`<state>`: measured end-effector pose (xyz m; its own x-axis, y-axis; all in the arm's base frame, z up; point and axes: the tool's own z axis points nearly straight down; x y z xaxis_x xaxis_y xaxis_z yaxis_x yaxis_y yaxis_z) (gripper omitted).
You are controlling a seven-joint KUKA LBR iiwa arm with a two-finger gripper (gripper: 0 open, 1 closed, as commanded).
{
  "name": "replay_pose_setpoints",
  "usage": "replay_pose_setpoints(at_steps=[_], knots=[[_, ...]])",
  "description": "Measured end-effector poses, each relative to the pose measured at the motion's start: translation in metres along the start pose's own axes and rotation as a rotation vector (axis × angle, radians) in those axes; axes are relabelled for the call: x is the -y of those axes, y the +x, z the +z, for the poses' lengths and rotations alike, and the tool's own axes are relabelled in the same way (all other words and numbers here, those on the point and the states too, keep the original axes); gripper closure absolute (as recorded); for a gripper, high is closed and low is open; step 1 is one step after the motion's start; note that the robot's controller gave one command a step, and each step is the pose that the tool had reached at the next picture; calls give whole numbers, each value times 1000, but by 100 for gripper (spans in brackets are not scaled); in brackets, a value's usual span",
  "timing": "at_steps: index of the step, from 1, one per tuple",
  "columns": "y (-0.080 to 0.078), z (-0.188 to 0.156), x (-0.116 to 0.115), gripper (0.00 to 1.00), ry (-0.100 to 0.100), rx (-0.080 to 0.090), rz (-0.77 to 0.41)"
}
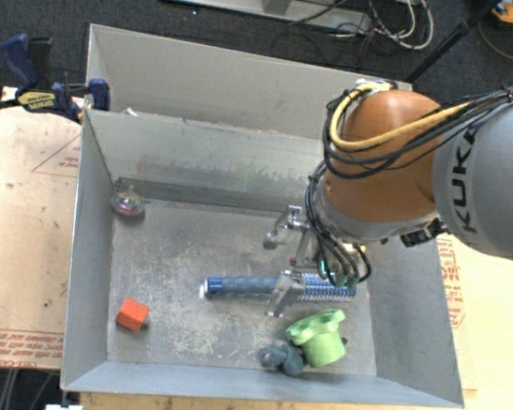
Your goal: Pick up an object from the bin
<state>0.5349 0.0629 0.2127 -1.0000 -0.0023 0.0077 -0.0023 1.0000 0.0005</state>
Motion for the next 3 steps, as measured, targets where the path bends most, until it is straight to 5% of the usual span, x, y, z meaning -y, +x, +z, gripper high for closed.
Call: replay_pose_setpoints(at_steps=[1,2,3], knots=[[-34,130,26,0,-2,12,38],[-34,130,26,100,-2,12,38],[-12,6,22,100,-1,15,-25]])
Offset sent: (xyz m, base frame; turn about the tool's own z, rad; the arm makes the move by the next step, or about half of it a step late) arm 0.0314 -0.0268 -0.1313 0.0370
